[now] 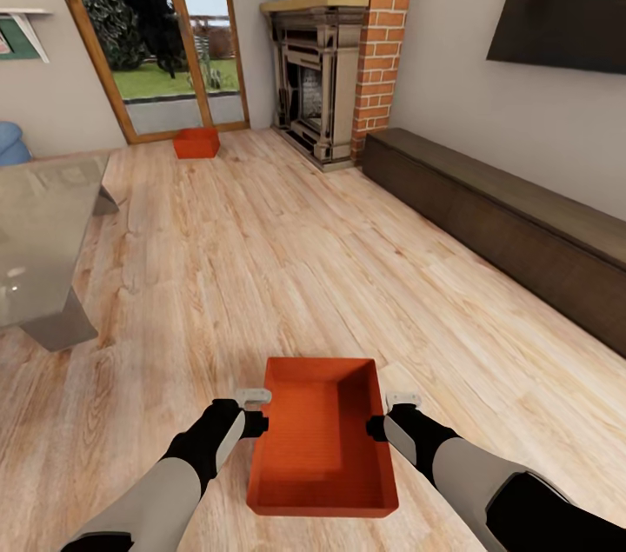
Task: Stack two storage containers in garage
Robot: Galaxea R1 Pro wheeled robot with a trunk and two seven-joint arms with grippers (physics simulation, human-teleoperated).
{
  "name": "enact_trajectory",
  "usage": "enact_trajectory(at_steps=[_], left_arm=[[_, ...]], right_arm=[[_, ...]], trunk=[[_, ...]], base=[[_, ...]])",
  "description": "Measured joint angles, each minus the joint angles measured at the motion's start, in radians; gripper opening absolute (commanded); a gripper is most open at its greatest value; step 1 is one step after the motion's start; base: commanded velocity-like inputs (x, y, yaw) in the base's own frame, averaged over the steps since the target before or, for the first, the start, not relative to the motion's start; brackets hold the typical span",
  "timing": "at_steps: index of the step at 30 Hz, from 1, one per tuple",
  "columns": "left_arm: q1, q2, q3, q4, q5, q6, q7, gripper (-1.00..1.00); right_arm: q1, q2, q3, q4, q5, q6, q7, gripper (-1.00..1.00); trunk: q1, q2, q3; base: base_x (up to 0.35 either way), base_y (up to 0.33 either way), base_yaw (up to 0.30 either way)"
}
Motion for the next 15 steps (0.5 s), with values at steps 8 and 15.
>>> enact_trajectory(at_steps=[8,15], left_arm=[[0.0,0.0,0.0,-0.001,0.001,0.0,-0.002,1.0],[0.0,0.0,0.0,-0.002,0.001,0.0,-0.002,1.0]], right_arm=[[0.0,0.0,0.0,0.0,0.0,0.0,0.0,1.0],[0.0,0.0,0.0,0.0,0.0,-0.001,0.0,1.0]], trunk=[[0.031,-0.056,-0.025],[0.058,-0.105,-0.047]], base=[[0.0,0.0,0.0],[0.0,0.0,0.0]])
